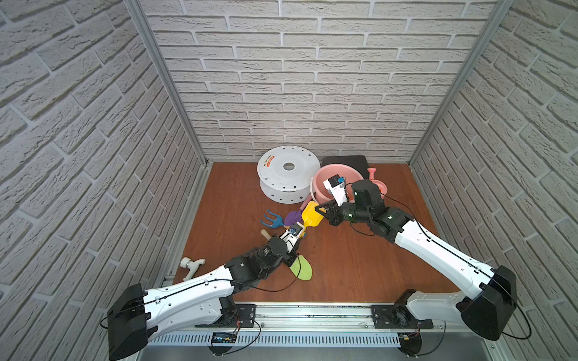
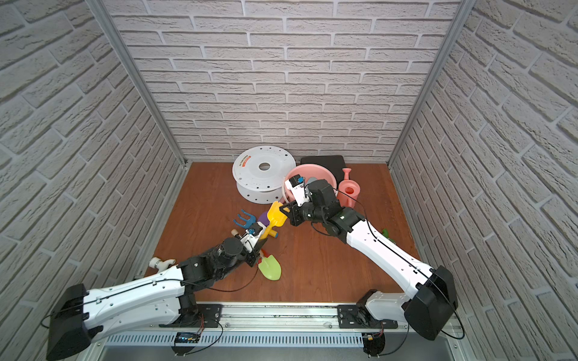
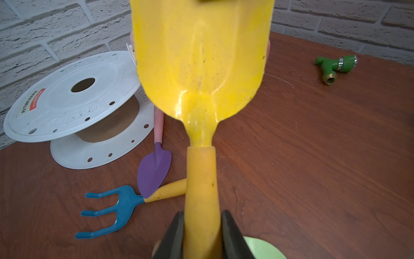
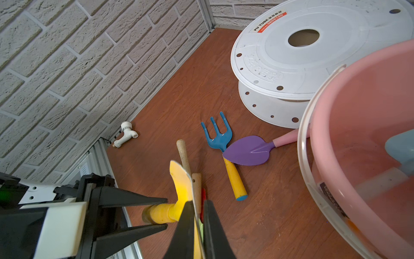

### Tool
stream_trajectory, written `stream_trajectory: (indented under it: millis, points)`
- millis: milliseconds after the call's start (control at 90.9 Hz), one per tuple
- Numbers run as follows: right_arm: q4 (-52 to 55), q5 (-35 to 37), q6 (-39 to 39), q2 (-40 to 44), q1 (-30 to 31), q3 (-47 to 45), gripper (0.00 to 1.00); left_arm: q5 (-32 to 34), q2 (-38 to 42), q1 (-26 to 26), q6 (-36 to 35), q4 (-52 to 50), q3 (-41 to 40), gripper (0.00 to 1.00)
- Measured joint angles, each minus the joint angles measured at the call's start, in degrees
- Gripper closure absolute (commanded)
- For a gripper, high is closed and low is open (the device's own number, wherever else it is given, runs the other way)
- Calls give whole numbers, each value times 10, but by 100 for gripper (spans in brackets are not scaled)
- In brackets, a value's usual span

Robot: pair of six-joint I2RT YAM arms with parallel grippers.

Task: Organize the gardening tools
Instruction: Pick up the gardening tool from the center of the board.

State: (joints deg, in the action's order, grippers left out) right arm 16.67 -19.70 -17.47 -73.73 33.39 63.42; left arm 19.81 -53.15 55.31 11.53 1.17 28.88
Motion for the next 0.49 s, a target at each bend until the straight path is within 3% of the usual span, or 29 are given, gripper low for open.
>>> stream_trajectory:
  millis: [44, 66, 99, 121, 286, 495]
  points:
    - [3, 2, 0, 0, 0, 1, 97, 1, 1, 0, 0, -1, 0, 49]
    - [4, 8, 0, 0, 0, 2, 97, 2, 3, 0, 0, -2, 0, 29]
    - [5, 14, -1, 0, 0, 3, 97, 6, 7, 1, 1, -4, 0, 9]
    - [6, 20, -1, 1, -2, 3, 97, 11, 9, 1, 4, -6, 0, 4]
    - [16, 89, -1, 19, -10, 3, 97, 55, 37, 0, 20, -21, 0, 2]
    - [7, 243, 12, 63, -19, 8, 97, 113, 65, -15, 53, -66, 0, 2]
